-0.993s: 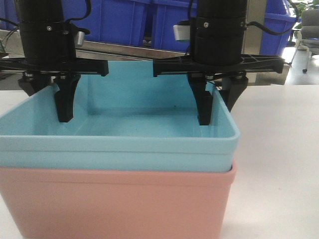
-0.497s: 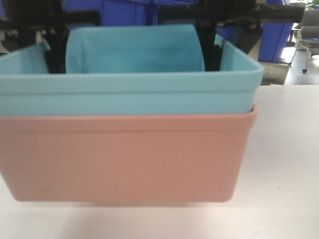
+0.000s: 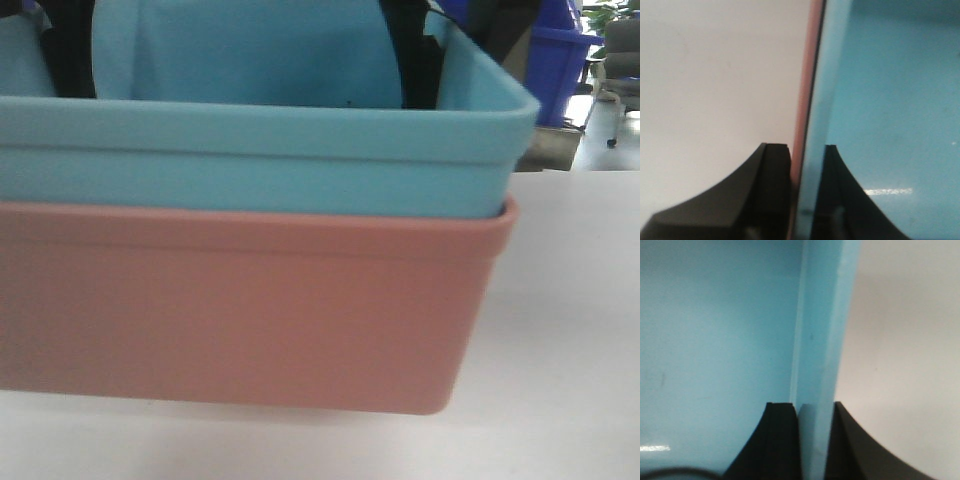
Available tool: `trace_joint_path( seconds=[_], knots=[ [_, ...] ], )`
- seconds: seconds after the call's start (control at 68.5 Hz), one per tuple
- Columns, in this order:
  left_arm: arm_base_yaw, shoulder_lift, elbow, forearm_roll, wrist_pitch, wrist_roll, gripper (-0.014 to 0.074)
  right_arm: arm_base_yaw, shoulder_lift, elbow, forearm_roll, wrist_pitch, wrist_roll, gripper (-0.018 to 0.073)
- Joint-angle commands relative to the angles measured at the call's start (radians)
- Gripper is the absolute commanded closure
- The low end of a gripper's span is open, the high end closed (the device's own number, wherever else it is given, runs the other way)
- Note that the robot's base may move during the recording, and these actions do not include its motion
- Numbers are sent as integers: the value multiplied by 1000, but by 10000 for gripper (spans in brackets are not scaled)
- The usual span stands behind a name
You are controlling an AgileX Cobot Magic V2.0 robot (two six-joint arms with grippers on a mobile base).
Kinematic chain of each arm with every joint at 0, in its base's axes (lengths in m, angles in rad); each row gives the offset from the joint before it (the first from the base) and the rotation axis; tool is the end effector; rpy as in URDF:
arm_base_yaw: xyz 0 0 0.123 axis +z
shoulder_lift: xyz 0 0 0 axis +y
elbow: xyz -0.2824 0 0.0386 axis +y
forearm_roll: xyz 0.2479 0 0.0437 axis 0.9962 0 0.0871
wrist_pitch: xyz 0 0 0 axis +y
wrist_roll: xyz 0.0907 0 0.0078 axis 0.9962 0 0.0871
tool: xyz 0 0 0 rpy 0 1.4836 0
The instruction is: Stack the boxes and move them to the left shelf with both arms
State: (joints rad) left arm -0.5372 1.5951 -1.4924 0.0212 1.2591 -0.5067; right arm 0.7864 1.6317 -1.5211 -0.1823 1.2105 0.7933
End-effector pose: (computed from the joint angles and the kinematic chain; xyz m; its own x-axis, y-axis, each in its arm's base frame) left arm 0.2784 -0.1637 0.3353 -0.9640 0.0161 -0.2654 0.0504 0.9911 -0.1231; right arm 0.2489 0.2276 0.3341 -0.9341 -0.0073 -0.3569 -0.0476 0.9934 0.1043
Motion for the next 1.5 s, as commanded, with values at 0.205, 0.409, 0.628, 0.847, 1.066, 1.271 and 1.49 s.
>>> trace_joint_path(
  seconds=[0.205,0.409,0.628,0.847,1.066,1.271,1.49],
  knots=[
    [-95,-131,80,-131,81,-98,599,29,-162,59,38,108,16,530],
    [-118,-178,90,-143,81,-123,599,30,-228,127,73,89,16,530],
    [-187,-202,122,-141,81,-159,599,37,-257,173,107,84,28,530],
    [-226,-202,124,-139,81,-191,599,89,-261,179,105,82,64,530],
    [-250,-202,127,-133,81,-210,599,141,-261,179,54,75,119,530],
    [-250,-202,127,-134,81,-210,599,141,-261,179,35,76,121,530],
    [-275,-202,128,-140,81,-214,599,141,-260,179,19,76,121,530]
  ],
)
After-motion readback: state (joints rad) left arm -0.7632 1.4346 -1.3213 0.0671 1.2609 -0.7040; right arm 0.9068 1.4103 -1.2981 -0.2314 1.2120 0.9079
